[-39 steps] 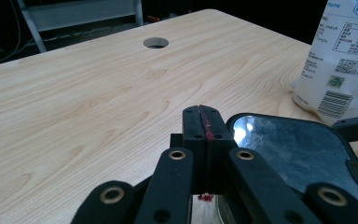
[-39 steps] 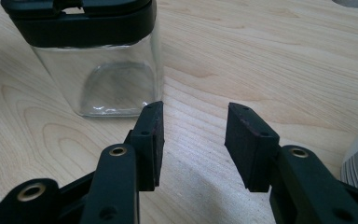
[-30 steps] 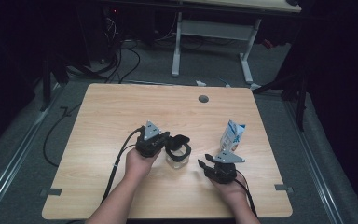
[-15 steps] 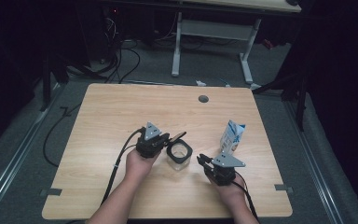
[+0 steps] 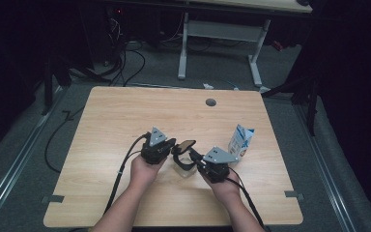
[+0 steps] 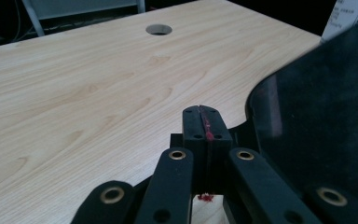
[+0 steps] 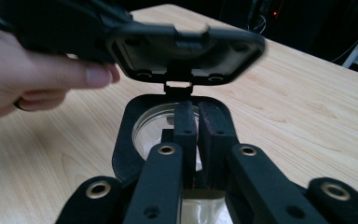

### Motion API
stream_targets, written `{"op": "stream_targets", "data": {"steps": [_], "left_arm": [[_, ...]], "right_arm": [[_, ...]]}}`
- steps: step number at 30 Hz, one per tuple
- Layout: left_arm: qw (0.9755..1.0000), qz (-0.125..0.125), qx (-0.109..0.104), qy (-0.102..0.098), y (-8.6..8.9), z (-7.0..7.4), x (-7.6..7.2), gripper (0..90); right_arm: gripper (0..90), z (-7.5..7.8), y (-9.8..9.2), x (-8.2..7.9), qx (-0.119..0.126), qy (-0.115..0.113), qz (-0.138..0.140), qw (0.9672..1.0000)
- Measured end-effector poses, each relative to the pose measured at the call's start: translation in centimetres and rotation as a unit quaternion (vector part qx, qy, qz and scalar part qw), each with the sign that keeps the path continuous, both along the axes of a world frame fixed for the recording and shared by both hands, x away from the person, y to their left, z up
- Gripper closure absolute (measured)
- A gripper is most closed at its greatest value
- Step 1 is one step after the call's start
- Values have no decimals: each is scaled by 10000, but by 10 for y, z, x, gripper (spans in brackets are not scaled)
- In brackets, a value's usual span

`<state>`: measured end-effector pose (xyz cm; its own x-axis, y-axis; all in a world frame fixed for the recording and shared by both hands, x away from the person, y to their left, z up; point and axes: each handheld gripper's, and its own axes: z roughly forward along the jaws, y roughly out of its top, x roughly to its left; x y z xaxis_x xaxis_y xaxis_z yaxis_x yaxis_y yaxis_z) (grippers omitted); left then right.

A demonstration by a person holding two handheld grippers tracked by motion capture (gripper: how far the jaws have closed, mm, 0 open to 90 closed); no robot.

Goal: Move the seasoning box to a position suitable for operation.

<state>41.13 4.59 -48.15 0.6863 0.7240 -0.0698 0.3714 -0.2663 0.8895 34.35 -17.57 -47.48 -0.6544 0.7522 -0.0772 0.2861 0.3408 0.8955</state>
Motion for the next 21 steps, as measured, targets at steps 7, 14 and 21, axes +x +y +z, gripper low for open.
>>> {"op": "stream_targets", "data": {"steps": [7, 14, 21], "left_arm": [[9999, 100, -130, -47, 16, -2, -17, 900], [9991, 19, -411, 53, 25, -13, -51, 892], [9980, -96, -619, 53, 20, -12, -70, 873]], "right_arm": [[900, 2, 4, -1, 15, 32, 64, 10000], [899, 6, 0, -7, 132, -48, 85, 9999], [897, 7, 1, -10, 208, -69, 87, 9997]]}}
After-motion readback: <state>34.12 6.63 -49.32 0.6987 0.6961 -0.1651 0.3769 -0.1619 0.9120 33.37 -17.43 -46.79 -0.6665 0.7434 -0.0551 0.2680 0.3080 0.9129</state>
